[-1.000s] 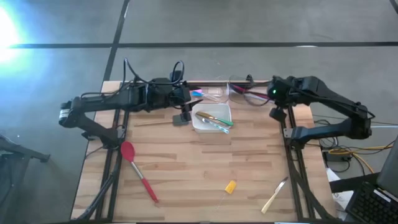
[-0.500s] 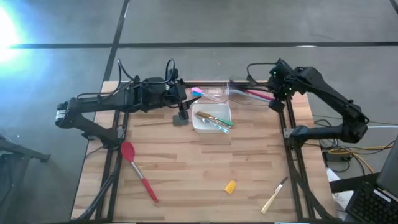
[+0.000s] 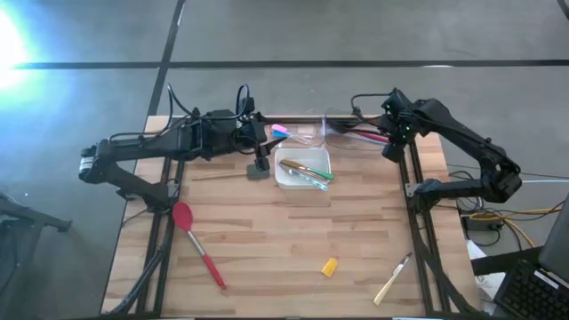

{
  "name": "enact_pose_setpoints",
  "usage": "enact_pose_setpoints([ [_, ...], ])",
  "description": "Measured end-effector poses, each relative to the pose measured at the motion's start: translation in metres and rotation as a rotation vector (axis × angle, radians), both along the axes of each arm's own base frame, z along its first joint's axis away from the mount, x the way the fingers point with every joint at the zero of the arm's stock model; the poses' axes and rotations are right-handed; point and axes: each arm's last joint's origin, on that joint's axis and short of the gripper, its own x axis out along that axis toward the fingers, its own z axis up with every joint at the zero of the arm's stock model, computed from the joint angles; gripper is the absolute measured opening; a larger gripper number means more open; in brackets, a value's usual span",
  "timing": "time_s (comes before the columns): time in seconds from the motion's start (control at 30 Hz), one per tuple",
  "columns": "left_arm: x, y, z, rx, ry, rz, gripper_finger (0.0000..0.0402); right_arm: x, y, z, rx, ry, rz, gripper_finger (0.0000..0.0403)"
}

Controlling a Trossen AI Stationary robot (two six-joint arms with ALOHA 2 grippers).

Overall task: Pick & Place Kitchen Items
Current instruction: Put the black serving spoon into the right transparent bin, then put the gray spatula into the left transparent bin

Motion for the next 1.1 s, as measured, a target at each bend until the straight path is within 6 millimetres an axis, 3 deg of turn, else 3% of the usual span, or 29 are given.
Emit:
enact_pose_setpoints([
  [0.73, 0.0, 0.0, 0.002, -0.012, -0.03, 0.002, 0.021, 0.008, -0.015, -0.024, -0.02, 0.045, -0.096, 0.0022],
  [1.1, 0.0, 0.0, 0.002, -0.011, -0.03, 0.001, 0.021, 0.009, -0.016, -0.016, -0.015, 0.021, -0.133, 0.0111],
])
